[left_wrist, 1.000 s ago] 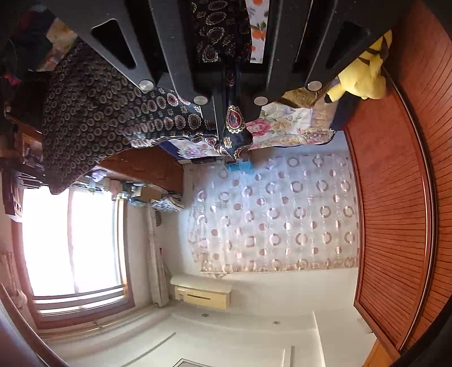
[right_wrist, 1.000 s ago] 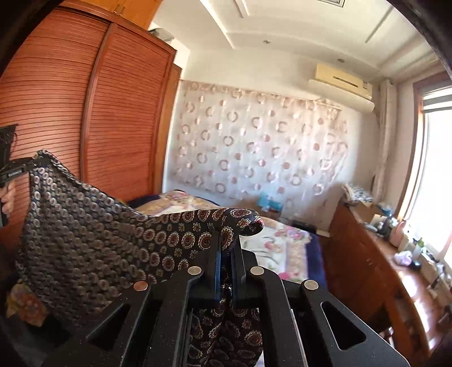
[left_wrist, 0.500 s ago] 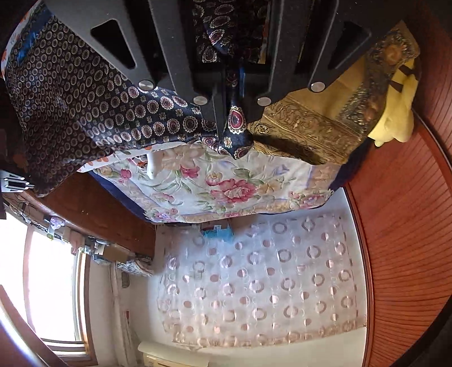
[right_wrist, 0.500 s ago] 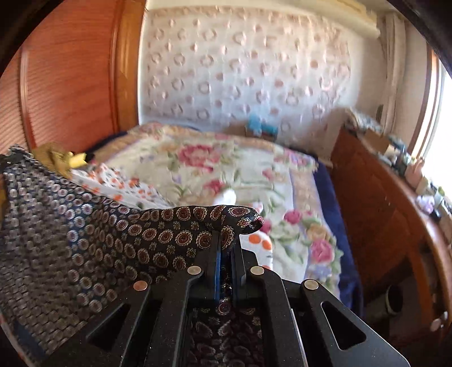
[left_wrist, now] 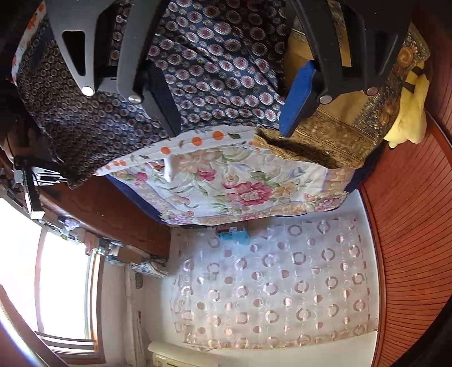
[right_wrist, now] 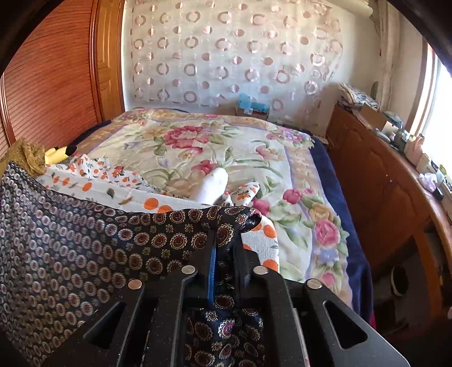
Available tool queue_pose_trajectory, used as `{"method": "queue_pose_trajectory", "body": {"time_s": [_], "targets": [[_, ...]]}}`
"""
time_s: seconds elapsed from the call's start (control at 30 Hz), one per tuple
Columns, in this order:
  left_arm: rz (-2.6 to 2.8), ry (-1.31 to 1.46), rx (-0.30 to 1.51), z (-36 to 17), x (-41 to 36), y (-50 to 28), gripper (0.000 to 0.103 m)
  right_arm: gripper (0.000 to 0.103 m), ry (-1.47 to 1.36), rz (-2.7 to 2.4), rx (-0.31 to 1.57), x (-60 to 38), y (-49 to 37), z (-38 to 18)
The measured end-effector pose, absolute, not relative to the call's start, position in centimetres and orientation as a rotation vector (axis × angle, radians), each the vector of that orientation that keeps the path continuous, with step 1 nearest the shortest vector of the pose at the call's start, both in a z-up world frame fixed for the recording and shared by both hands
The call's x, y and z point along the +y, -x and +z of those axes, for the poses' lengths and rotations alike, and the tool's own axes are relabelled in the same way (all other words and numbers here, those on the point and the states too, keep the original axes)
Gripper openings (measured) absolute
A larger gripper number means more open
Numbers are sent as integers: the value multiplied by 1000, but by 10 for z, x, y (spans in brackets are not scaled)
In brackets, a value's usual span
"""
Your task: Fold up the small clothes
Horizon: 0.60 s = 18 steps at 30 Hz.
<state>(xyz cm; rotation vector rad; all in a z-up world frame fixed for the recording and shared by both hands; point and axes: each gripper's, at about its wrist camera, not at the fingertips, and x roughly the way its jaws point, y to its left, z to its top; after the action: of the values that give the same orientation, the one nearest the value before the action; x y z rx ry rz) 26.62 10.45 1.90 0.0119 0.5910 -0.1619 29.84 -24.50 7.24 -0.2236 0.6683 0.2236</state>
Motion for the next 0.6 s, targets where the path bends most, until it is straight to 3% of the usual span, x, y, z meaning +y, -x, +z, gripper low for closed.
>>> {"method": "queue_pose_trajectory", "body": {"time_s": [0.03, 0.1, 0.13, 0.6], "targets": [[-182, -4, 593, 21, 100, -261, 74, 20, 223, 217, 662, -244, -295, 75], [-199, -5, 594, 24, 92, -252, 74, 42, 200, 221, 640, -244, -286, 73], [-204, -14, 586, 27, 85, -243, 74, 46, 193, 235, 633, -244, -281, 75], [-318, -71, 605, 29, 23, -166, 74, 49, 127, 319, 616, -248, -137, 63]]}}
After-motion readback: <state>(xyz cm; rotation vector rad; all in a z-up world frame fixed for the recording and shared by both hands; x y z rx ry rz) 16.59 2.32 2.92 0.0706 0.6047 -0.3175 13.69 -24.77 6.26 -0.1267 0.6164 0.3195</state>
